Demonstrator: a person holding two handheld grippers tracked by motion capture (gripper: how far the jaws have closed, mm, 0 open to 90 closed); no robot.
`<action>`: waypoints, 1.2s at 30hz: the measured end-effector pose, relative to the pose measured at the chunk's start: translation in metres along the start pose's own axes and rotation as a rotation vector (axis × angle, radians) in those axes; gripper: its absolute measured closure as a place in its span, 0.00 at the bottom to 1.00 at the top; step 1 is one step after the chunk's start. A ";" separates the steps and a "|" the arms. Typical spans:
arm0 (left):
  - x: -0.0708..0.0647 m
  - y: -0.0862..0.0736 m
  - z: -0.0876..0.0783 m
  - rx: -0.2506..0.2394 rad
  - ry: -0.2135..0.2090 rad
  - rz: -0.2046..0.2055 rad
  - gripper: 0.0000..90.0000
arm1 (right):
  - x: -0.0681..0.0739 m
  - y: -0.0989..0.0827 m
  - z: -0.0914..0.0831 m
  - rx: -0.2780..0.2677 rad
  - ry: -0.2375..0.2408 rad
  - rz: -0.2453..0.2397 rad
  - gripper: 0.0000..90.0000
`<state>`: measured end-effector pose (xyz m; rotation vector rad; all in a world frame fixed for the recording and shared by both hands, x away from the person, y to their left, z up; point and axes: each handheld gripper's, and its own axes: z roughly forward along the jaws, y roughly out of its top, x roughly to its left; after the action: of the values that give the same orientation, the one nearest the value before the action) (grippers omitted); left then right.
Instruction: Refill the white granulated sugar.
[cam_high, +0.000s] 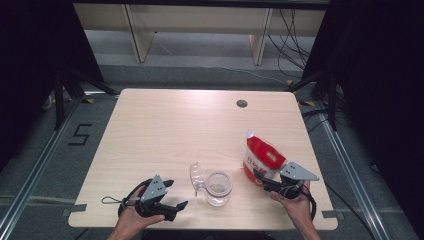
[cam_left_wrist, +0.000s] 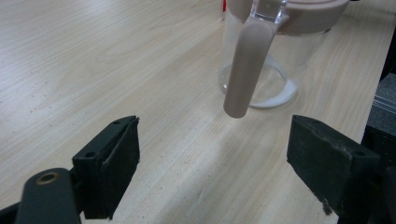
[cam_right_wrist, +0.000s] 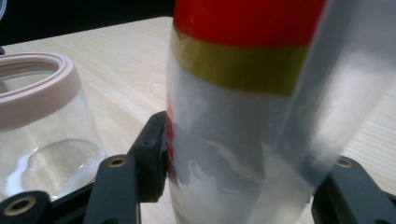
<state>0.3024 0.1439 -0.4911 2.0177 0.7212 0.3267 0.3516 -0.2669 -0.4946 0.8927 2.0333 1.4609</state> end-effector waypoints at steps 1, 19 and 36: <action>0.000 0.000 0.000 0.000 0.000 -0.003 0.19 | 0.002 -0.001 -0.001 0.011 -0.014 0.023 0.45; 0.001 -0.001 0.000 0.028 0.006 0.014 0.19 | 0.004 -0.005 0.010 -0.083 -0.062 0.074 0.24; -0.001 -0.002 0.003 0.006 0.010 0.008 0.19 | 0.001 -0.007 0.016 -0.138 -0.094 0.048 0.28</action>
<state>0.3021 0.1416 -0.4940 2.0264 0.7214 0.3396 0.3601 -0.2574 -0.5064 0.9408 1.8315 1.5340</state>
